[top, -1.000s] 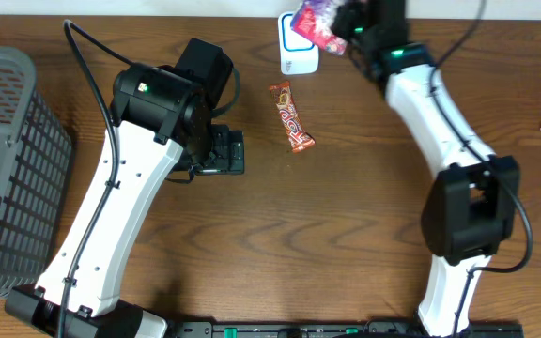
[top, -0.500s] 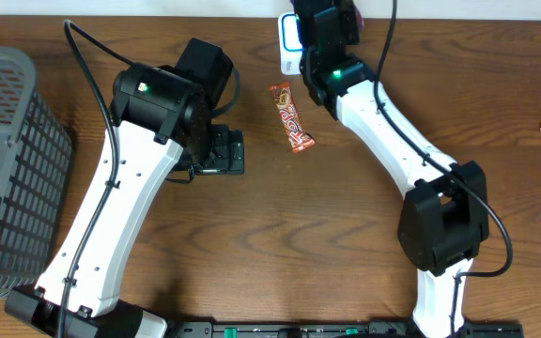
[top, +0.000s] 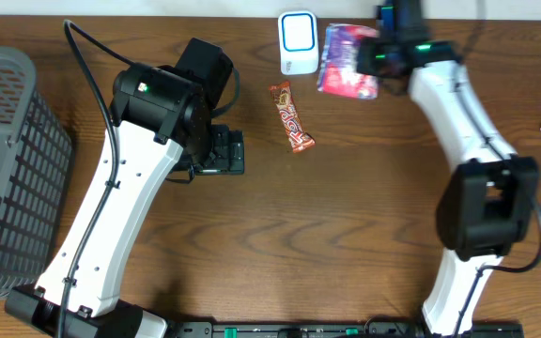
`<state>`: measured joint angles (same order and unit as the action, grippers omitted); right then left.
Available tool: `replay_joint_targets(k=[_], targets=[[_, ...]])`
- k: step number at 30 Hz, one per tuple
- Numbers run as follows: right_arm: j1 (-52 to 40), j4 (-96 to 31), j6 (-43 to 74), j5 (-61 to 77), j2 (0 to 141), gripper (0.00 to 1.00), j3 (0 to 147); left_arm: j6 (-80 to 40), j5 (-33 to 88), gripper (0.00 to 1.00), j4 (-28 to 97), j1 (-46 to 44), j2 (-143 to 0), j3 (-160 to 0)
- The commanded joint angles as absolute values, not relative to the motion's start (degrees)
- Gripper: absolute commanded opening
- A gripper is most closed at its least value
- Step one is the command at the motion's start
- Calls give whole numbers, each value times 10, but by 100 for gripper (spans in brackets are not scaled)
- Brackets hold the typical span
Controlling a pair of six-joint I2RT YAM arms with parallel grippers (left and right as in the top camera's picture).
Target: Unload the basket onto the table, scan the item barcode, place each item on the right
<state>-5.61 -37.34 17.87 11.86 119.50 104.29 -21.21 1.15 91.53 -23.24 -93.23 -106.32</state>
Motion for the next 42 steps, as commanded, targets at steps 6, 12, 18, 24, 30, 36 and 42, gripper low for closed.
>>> replay_joint_targets(k=[6, 12, 18, 24, 30, 36, 42], targets=[[60, -467, 201, 288, 1161, 1, 1050, -217, 8, 98, 918, -229, -933, -1063], [107, -499, 202, 300, 1161, 15, 1050, -217, 8, 98, 918, -229, -933, -1063], [120, -529, -36, 421, 1161, 1, 1050, -217, 8, 98, 918, -229, -933, -1063], [109, -702, -414, 466, 1164, 1, 1045, -217, 8, 98, 918, -229, -933, -1063], [109, -790, -549, 501, 1164, 1, 1043, -217, 8, 98, 918, -229, -933, -1063], [108, -795, -549, 511, 1164, 1, 1043, -217, 8, 98, 918, -229, -933, -1063], [95, -811, -561, 502, 1164, 1, 1041, -217, 8, 98, 918, -229, -933, -1063]])
